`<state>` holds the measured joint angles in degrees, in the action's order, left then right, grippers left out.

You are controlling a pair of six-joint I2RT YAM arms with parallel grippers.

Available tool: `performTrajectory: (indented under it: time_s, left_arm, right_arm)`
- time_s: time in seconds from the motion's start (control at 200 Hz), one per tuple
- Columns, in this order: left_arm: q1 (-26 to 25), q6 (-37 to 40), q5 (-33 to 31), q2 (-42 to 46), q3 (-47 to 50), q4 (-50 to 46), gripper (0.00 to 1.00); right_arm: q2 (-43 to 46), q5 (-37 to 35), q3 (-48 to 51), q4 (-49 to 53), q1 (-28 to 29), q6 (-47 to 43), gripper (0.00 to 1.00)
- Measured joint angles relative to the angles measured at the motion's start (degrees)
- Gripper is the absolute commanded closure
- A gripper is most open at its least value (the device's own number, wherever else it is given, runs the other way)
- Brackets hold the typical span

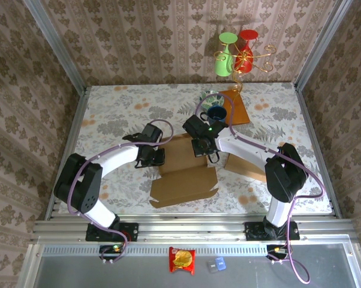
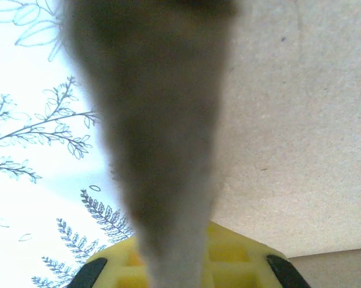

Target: Fold the paper box

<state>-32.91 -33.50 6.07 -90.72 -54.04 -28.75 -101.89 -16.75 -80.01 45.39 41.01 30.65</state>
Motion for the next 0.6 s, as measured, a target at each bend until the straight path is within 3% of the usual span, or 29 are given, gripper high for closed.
performTrajectory:
  time_s: [0.155, 0.395, 0.6]
  left_arm:
    - [-1.3, -2.0, -3.2, 0.0, -0.8, -1.9, 1.00]
    - [-1.6, -3.0, -5.1, 0.0, -0.9, -3.2, 0.79]
    - [-1.6, -2.9, -5.7, 0.0, -1.2, -4.0, 0.76]
  right_arm:
    - [0.0, -0.7, 0.0, 0.1, 0.7, 0.9, 1.00]
    - [-0.1, -1.0, 0.0, 0.2, 1.5, 1.3, 1.00]
    - [-0.1, -1.1, 0.0, 0.2, 1.5, 1.3, 1.00]
